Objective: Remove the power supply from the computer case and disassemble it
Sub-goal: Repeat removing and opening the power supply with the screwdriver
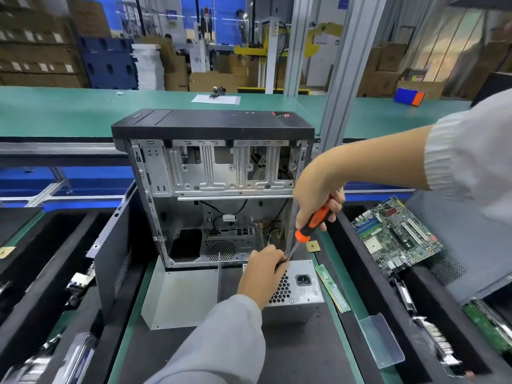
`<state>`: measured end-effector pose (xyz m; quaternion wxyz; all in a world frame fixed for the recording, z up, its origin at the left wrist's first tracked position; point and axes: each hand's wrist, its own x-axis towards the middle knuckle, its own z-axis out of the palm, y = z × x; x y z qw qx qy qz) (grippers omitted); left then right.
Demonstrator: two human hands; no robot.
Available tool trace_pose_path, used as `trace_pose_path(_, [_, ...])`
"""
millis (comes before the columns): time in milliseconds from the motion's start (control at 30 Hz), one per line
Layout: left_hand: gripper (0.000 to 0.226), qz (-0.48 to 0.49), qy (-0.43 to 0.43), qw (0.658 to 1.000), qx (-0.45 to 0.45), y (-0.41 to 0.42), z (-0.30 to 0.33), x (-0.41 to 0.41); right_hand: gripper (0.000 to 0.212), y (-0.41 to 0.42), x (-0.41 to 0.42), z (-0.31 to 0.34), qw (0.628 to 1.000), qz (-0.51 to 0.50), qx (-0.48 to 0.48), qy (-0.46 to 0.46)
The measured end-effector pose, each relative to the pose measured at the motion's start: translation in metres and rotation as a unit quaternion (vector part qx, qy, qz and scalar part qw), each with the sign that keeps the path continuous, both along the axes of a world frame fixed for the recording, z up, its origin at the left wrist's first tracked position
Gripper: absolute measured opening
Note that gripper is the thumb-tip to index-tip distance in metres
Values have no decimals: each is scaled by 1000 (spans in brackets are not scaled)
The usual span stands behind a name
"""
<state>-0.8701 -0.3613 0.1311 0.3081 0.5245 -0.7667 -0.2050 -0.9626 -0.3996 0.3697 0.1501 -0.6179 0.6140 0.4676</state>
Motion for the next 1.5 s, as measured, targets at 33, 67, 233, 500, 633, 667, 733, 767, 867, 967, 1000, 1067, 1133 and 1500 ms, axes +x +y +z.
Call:
trace_pose_path(33, [14,0,-2,1000,2,0,0,0,43,7,-2,-4,997,78,-8,24])
trace_pose_path(67, [14,1,-2,1000,6,-1,-1,0,40,17,-3,-9,981,185,-34,55])
trace_pose_path(233, [24,-24,-1,999,44,-12,8,-1,14,47,-21,-16,655,715,-239,61])
trace_pose_path(500, [25,-10,-12,1000,21,-10,3,-5,46,21,-13,-7,930,297,-204,-66])
trace_pose_path(633, [30,-8,-5,1000,14,-7,3,-5,51,3,-13,1,991,-36,-63,-108])
trace_pose_path(667, [27,-10,-1,1000,17,-8,2,-4,46,5,-13,-1,994,11,-70,-86])
trace_pose_path(733, [18,-20,7,999,28,-8,2,-3,36,16,-13,-9,965,226,-130,-16])
trace_pose_path(767, [14,-24,10,999,32,-8,1,-2,27,21,-15,-13,914,368,-171,25])
trace_pose_path(867, [16,-22,14,999,26,-7,0,0,27,31,-22,-23,696,679,-230,51])
trace_pose_path(967, [18,-14,11,1000,15,-3,0,-1,24,32,-19,-23,678,688,-254,43])
trace_pose_path(1000, [17,-11,10,1000,13,-3,0,-1,26,32,-17,-19,721,636,-271,48])
trace_pose_path(1067, [15,-9,10,1000,10,-3,-1,-1,54,30,-13,-5,837,470,-269,72])
trace_pose_path(1133, [14,-10,11,1000,8,-3,-1,-1,54,24,-14,0,943,273,-188,8])
trace_pose_path(1500, [14,-16,7,1000,8,-4,-3,-1,55,36,-18,-10,914,338,-215,60])
